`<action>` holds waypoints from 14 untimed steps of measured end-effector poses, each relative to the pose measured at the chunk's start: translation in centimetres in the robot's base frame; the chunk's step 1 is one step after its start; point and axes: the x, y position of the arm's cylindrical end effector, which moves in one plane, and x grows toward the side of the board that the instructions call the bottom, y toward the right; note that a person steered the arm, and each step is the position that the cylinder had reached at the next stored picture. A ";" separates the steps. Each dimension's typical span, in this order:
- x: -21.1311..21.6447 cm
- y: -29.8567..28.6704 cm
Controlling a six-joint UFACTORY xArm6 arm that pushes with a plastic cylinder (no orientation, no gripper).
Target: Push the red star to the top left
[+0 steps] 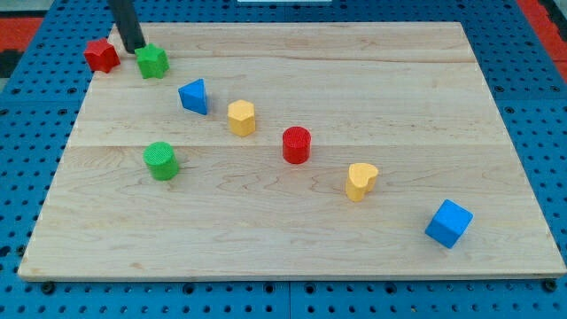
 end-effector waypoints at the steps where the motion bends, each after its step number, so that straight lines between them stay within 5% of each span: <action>1: 0.3 3.6; 3: 4.2 3.8; 4: 2.8 6.8; 5: -3.9 7.6; 8: -4.7 -8.6; 9: -4.3 -8.7; 11: 2.7 -8.7; 14: 6.5 -8.6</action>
